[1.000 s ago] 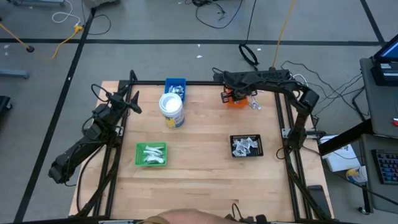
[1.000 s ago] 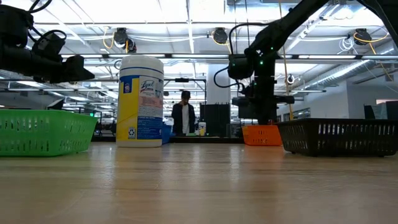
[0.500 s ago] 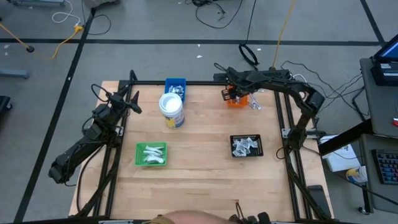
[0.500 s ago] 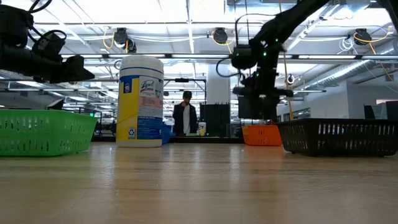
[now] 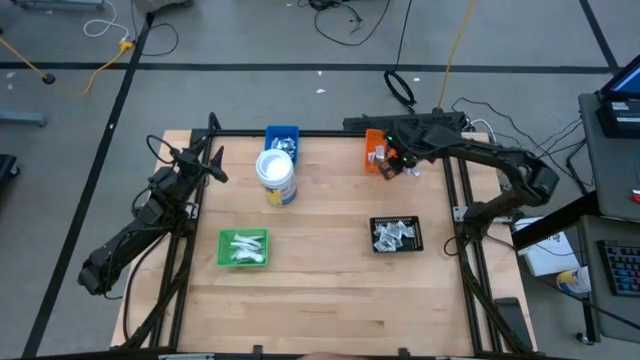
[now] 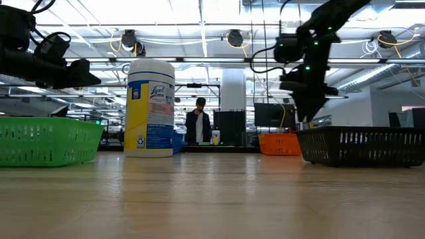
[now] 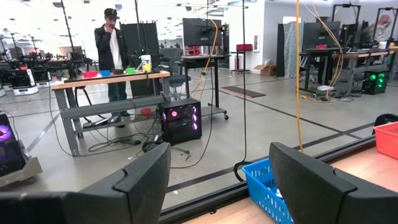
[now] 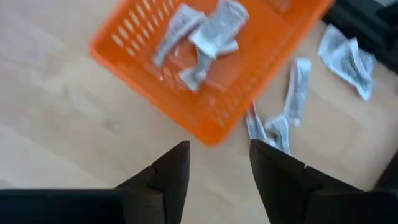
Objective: Pick & Place First Aid Supplies
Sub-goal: Put the orange ointment pack into the orange bin
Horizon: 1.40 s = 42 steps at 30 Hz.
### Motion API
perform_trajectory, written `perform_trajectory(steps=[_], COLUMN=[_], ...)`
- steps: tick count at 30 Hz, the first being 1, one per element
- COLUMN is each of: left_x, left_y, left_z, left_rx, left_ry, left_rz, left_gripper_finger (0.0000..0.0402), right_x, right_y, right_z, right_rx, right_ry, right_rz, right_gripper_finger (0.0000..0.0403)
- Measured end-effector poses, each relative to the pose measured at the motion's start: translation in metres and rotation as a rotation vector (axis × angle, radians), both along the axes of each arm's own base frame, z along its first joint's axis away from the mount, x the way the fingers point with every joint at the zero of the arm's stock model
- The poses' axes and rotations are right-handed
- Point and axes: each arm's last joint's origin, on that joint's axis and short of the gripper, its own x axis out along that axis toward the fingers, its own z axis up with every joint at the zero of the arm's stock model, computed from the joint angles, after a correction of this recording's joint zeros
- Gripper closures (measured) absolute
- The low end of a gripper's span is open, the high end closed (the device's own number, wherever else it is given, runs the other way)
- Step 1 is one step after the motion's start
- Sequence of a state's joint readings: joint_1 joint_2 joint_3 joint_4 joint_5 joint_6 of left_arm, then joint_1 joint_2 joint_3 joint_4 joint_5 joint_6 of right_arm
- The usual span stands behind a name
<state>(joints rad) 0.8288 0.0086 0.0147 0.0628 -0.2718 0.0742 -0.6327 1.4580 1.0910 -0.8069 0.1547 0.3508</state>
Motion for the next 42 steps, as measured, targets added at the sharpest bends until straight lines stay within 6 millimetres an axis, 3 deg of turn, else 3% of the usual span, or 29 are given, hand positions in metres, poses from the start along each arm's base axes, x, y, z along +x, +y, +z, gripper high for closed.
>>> perform_trajectory(steps=[8, 15, 26, 37, 42], left_x=[0.000, 0.000, 0.000, 0.000, 0.000], left_y=[0.000, 0.000, 0.000, 0.000, 0.000], left_z=[0.000, 0.000, 0.000, 0.000, 0.000], left_rx=[0.000, 0.000, 0.000, 0.000, 0.001], left_ry=[0.000, 0.000, 0.000, 0.000, 0.000], left_rz=[0.000, 0.000, 0.000, 0.000, 0.000], left_gripper_finger=[0.0128, 0.0128, 0.0128, 0.0128, 0.0128], right_x=[-0.036, -0.052, -0.066, -0.061, -0.061], right_y=[0.026, 0.035, 0.003, -0.031, -0.034], right_z=[-0.017, -0.030, -0.050, -0.065, -0.076], right_rx=[0.016, 0.026, 0.080, 0.087, 0.131], right_ry=[0.021, 0.034, 0.091, 0.112, 0.148], right_rz=[-0.002, -0.017, -0.064, 0.010, 0.007], right_gripper_finger=[0.0243, 0.0243, 0.0245, 0.0246, 0.0259])
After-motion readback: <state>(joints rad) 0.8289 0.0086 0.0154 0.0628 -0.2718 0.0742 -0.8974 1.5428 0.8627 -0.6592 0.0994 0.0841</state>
